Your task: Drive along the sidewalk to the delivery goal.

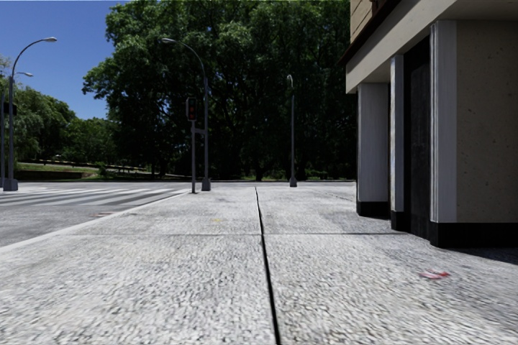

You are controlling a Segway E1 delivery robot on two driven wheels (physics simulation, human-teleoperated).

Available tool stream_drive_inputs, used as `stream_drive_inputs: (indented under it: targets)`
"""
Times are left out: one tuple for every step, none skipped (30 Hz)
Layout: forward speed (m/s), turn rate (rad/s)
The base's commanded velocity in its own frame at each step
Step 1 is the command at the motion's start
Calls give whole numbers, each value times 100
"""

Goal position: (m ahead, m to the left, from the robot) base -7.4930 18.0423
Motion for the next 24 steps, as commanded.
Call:
stream_drive_inputs:
  targets:
    - [200,0]
    - [200,0]
    - [200,0]
    - [200,0]
    - [200,0]
    - [200,0]
    - [200,0]
    - [200,0]
    - [200,0]
    - [200,0]
    - [200,0]
    - [200,0]
    - [200,0]
    - [200,0]
    - [200,0]
    - [200,0]
    - [200,0]
    - [200,0]
    - [200,0]
    - [200,0]
    - [200,0]
    - [200,0]
    - [200,0]
    - [200,0]
